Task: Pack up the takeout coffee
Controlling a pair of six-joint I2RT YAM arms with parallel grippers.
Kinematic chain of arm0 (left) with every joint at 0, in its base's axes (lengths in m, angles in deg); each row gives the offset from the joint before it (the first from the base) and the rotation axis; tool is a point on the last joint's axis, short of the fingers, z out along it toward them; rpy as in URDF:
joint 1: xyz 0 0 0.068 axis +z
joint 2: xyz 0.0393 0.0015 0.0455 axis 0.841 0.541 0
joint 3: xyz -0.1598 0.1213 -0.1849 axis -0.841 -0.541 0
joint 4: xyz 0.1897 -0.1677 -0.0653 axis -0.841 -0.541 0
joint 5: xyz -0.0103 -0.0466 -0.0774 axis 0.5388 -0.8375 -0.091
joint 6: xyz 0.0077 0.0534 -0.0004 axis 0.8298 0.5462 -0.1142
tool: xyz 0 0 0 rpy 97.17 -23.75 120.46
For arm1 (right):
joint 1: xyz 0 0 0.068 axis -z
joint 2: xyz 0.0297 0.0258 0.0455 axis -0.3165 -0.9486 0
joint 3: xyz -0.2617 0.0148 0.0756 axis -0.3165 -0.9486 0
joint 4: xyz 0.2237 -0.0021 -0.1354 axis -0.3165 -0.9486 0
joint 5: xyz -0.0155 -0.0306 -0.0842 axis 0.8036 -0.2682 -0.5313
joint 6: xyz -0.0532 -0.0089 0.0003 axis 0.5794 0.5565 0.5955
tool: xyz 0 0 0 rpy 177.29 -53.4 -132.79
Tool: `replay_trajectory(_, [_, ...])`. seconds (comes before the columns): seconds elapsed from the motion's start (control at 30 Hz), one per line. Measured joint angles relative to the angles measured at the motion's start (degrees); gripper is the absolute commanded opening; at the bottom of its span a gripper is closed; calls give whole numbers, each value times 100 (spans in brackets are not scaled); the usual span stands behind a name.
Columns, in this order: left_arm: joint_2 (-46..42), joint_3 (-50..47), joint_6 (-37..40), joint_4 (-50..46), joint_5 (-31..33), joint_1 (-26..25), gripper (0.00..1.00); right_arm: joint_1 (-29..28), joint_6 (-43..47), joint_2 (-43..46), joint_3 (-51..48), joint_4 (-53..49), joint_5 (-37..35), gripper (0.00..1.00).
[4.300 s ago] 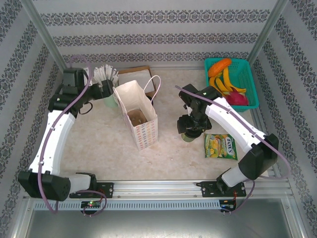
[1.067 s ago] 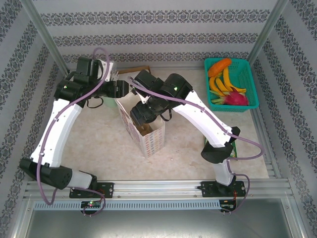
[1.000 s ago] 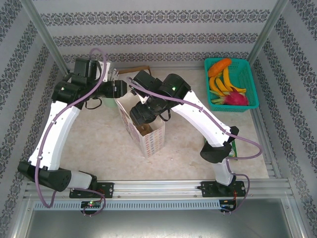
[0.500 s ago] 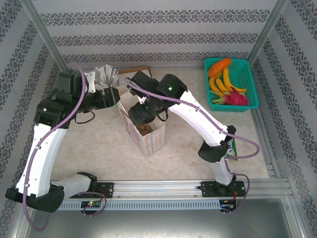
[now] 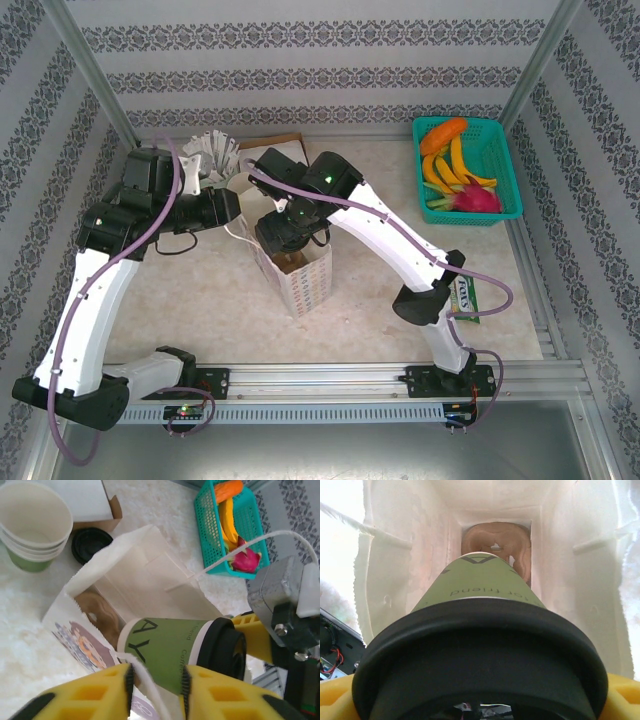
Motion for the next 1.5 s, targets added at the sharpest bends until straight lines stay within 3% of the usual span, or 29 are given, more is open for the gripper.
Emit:
replay_trajectory(0.1, [-42, 0, 87, -63, 142, 0, 10, 4, -52, 0, 0, 0, -15, 72])
replay_trajectory(0.47, [-282, -212, 166, -144, 142, 0, 0, 13, -129, -7, -2, 0, -92, 73])
replay_trajectory(0.87, [-326, -299, 168, -142, 63, 0, 0, 13, -179, -254, -205, 0, -306, 73])
replay_trajectory(1.07, [-444, -308, 192, -144, 470, 0, 0, 13, -234, -258, -389, 0, -306, 73])
replay_trajectory(1.27, [-614, -581, 232, -22, 133, 0, 10, -9, -238, -260, -422, 0, -264, 73])
replay_trajectory(1.33, [-595, -586, 267, -7, 129, 0, 32, -28, -238, -269, -422, 0, -269, 73])
replay_trajectory(1.5, [-588, -586, 553, 7, -79, 0, 64, -37, -232, -269, -616, 0, -264, 73])
